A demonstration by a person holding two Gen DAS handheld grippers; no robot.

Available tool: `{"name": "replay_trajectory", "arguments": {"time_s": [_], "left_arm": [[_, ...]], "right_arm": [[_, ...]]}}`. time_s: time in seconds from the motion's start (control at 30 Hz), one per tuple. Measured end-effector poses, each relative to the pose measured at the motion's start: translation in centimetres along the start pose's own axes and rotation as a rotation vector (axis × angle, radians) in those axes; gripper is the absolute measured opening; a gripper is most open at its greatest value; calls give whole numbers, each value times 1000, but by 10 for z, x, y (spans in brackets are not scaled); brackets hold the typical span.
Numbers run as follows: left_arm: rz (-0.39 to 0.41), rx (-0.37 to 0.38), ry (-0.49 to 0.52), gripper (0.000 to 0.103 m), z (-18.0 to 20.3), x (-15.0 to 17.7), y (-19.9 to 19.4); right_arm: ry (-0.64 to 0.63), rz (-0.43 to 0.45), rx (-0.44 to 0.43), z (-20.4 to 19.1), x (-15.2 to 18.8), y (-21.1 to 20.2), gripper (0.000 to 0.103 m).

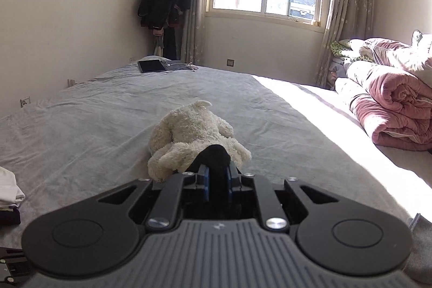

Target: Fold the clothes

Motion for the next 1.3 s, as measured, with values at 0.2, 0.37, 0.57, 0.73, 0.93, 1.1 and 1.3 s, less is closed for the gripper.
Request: {"name": "replay_trajectory", "arguments": {"time_s": [0.2, 0.37, 0.57, 0.73, 0.93, 1.1, 1.3], "left_arm": [[-2, -58, -40, 5, -26, -5, -1], [-20, -86, -47, 5, -38, -4, 0], [-68, -63, -72, 5, -46, 1, 3], [-114, -52, -66, 33, -45, 6, 3], [-165, -56, -45, 45, -39, 14, 4], [-206, -60, -45, 47, -39, 19, 5], [-250, -40, -75, 47, -43, 26, 3]], "right_arm": [[-24, 0, -56, -36, -4, 17, 14], [-11, -37, -100, -56, 1, 31, 14], [9, -91, -121, -69, 7, 36, 19], [-5, -114, -130, -74, 13, 28, 41], [-42, -118, -106, -77, 19, 15, 62], [-59, -134, -81, -67, 28, 2, 62], [-8, -188, -38, -40, 49, -10, 62]]}}
Point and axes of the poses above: each gripper's, at about its wrist camera, not at the fingertips, and y roughly the way its jaws point, z to its right, x to its underside, the point moved 4 cm from there along y, roughly the way its jaws point
